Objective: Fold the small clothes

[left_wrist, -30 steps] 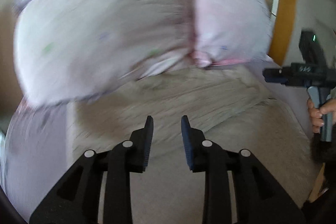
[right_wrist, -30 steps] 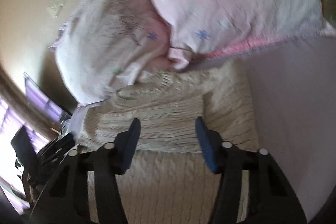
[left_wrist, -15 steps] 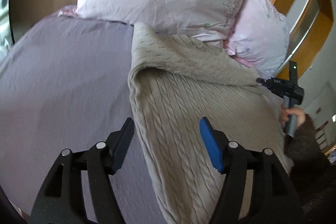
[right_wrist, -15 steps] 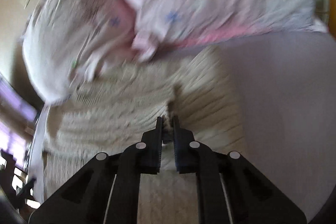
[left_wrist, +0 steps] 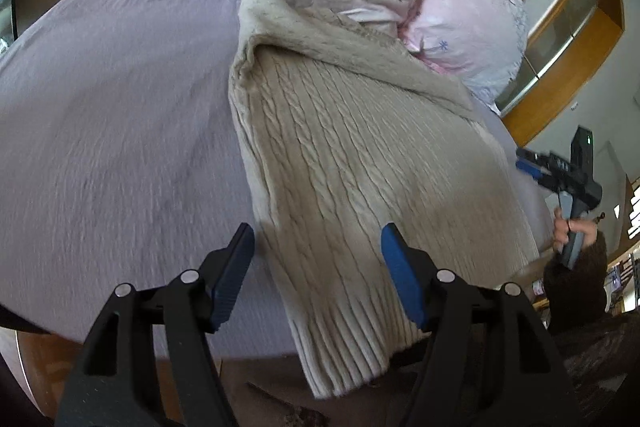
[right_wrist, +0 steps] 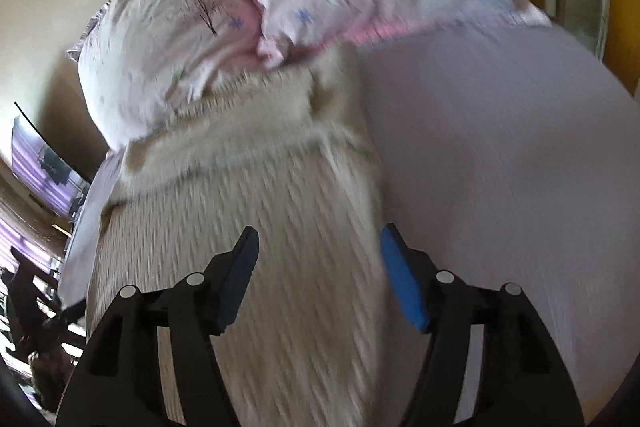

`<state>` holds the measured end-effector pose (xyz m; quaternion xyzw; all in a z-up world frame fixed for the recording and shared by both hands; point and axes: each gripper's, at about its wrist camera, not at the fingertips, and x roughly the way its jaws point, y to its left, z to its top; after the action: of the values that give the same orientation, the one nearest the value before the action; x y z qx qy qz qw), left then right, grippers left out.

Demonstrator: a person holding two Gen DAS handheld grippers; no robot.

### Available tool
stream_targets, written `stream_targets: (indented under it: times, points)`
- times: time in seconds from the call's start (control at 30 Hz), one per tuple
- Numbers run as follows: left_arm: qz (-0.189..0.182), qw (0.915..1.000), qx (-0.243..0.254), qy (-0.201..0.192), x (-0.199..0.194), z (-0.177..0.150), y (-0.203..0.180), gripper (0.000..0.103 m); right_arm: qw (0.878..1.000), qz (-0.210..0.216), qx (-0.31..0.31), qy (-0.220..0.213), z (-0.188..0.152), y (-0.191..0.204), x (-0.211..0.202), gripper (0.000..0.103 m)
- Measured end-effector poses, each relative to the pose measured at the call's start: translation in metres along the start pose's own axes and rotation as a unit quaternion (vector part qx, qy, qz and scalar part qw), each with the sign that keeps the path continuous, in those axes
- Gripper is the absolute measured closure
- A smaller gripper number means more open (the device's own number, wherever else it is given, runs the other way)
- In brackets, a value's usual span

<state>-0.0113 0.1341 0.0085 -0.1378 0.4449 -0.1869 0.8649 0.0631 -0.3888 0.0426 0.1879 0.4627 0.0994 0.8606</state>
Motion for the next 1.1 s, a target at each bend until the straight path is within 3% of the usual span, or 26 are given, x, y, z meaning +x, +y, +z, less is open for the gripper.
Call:
stream_targets:
  times: [0.13, 0.23, 0.3, 0.37, 0.47, 0.63, 0.77, 0.9, 1.0, 1.1]
  points:
    - [0.007, 0.9999, 0.012, 0.002, -0.006, -0.017, -0.009, 0.046, 0.999, 0.033, 0.023, 0.028, -0.044, -0.013, -0.018, 0.048]
    - [0.028, 0.9993, 0.023, 0.006, -0.006, -0.024, -0.015, 0.068, 0.996, 0.068, 0.027, 0.043, -0.073, -0.01, -0.026, 0.055]
    - [0.027, 0.9994, 0.021, 0.01, -0.006, -0.028, -0.015, 0.089, 0.994, 0.099, 0.022, 0.044, -0.088, -0.006, -0.031, 0.063]
    - [0.018, 0.9997, 0.016, 0.009, -0.006, -0.03, -0.014, 0.092, 0.99, 0.125, 0.02, 0.063, -0.098, -0.004, -0.029, 0.094]
    - [-0.003, 0.9999, 0.006, 0.008, -0.005, -0.03, -0.01, 0.094, 0.983, 0.17, 0.032, 0.063, -0.102, -0.005, -0.027, 0.094]
    - [-0.057, 0.9981, -0.014, -0.016, -0.015, -0.014, 0.001, 0.094, 0.966, 0.255, 0.049, -0.019, -0.066, -0.004, -0.053, 0.094]
    - [-0.093, 0.9925, -0.027, -0.075, -0.03, 0.033, 0.013, 0.094, 0.952, 0.29, 0.057, -0.074, -0.011, 0.002, -0.057, 0.094]
    - [-0.103, 0.9868, -0.051, -0.114, -0.012, 0.113, 0.027, 0.094, 0.943, 0.297, 0.083, -0.127, 0.064, 0.01, -0.027, 0.094]
    - [-0.077, 0.9845, -0.086, -0.132, 0.033, 0.177, 0.044, 0.094, 0.944, 0.262, 0.144, -0.138, 0.118, 0.006, 0.029, 0.094]
    - [-0.05, 0.9838, -0.126, -0.117, 0.081, 0.216, 0.065, 0.093, 0.961, 0.162, 0.192, -0.113, 0.15, -0.003, 0.089, 0.092]
